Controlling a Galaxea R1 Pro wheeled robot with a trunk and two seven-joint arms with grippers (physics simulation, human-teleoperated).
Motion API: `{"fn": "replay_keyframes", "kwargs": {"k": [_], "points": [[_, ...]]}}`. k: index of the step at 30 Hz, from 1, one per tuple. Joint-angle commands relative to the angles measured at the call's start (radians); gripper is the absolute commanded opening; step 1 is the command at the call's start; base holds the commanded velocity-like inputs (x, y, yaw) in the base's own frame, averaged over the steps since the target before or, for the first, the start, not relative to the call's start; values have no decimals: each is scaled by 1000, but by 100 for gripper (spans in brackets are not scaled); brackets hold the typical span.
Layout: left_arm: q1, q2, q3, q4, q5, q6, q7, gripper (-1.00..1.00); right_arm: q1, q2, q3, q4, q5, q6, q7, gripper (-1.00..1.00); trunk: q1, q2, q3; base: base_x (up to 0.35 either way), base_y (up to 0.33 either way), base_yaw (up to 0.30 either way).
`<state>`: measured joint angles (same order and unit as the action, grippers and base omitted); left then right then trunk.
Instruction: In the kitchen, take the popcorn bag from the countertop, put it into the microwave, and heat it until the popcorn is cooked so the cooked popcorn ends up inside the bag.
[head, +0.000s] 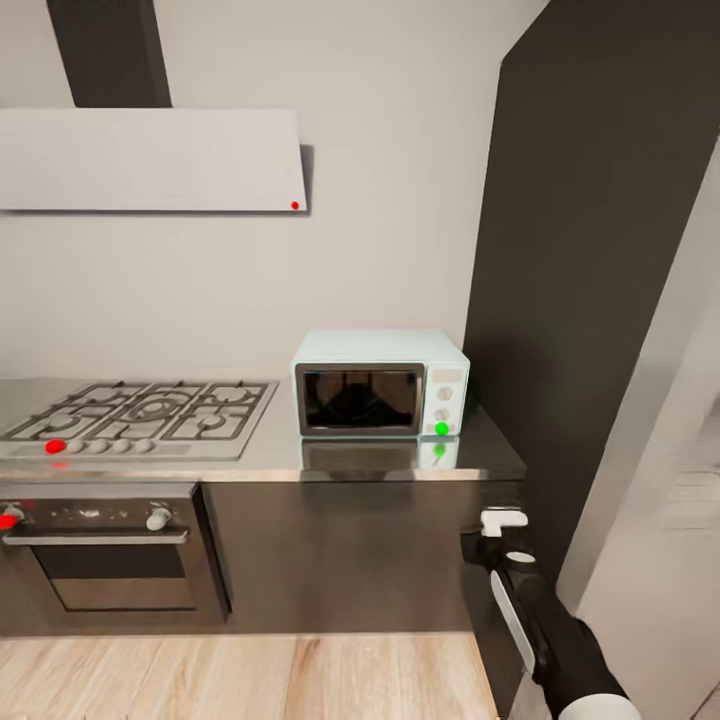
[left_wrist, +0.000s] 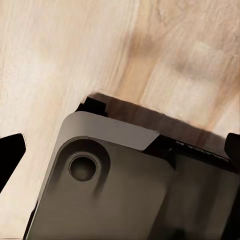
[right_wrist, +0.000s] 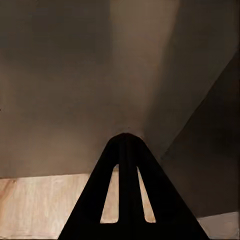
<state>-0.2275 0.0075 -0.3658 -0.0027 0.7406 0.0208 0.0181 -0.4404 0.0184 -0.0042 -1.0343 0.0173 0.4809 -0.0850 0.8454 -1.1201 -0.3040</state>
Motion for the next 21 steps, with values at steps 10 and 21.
{"fn": "replay_keyframes", "kwargs": {"k": [10,21], "points": [[-1,0,-8,0,8,2,2,100,0,-6,5,995,6,-424,-3,-100,-1,-1,-1,-98,0,0],[-1,0,-8,0,8,2,2,100,135,-7,6,1068,65,-474,57,-100,-1,-1,-1,0,0,0]]}}
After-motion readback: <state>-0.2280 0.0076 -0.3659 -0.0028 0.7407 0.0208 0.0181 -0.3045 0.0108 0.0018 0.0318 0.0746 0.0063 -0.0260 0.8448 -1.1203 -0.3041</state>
